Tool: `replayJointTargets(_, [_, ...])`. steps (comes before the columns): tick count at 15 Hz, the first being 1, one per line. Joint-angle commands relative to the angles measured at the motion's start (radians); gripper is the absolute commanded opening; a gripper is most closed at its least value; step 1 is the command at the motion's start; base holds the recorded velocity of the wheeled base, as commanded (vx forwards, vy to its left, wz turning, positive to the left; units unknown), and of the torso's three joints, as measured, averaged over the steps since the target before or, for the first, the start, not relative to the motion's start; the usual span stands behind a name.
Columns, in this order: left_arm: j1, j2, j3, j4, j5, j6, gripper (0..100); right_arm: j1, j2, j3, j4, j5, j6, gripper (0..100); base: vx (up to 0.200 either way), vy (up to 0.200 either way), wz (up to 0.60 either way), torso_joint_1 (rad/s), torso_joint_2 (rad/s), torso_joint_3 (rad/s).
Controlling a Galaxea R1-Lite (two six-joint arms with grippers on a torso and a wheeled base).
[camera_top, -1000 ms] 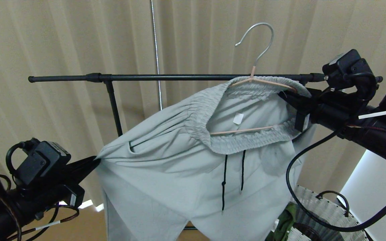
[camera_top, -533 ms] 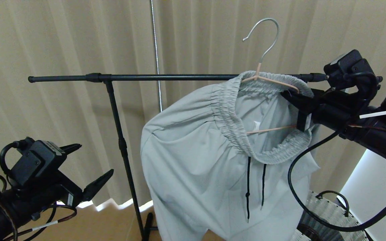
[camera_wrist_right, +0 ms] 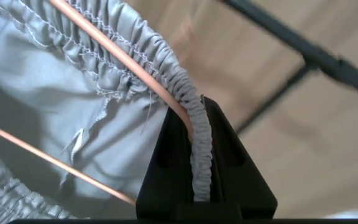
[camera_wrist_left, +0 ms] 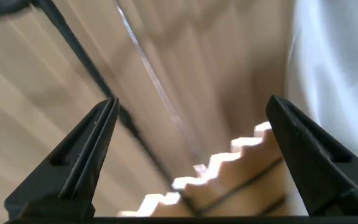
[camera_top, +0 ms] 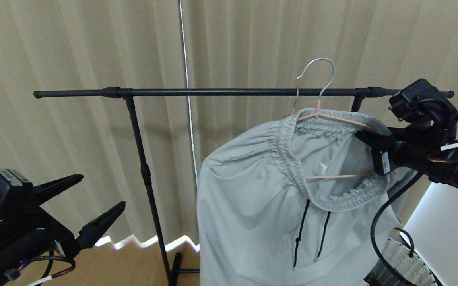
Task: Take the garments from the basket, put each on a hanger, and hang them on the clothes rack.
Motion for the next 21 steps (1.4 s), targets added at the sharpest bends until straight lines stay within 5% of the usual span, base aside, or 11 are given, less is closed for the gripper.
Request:
replayJointTargets(1, [0.002, -0.008, 0.031, 0.000, 0.003, -0.037, 100, -0.003, -0.091, 0.019, 0.070, -0.065, -0.001, 0, 0.000, 0.000, 0.00, 0.000, 0.00, 0.000])
replayJointTargets(7, [-0.040, -0.055, 0.062, -0.010, 0.000, 0.019, 100, -0.010, -0.166, 0.083, 0.145, -0.231, 0.001, 0, 0.000, 0.000, 0.00, 0.000, 0.00, 0.000])
replayJointTargets(16, [-0.047, -0.069, 0.065, -0.010, 0.000, 0.025, 100, -0.041, -0.167, 0.097, 0.146, -0.231, 0.001, 0, 0.000, 0.000, 0.00, 0.000, 0.00, 0.000])
replayJointTargets(21, [-0.047, -0.067, 0.067, -0.009, 0.000, 0.025, 100, -0.041, -0.167, 0.099, 0.146, -0.229, 0.001, 0, 0.000, 0.200, 0.00, 0.005, 0.01, 0.003])
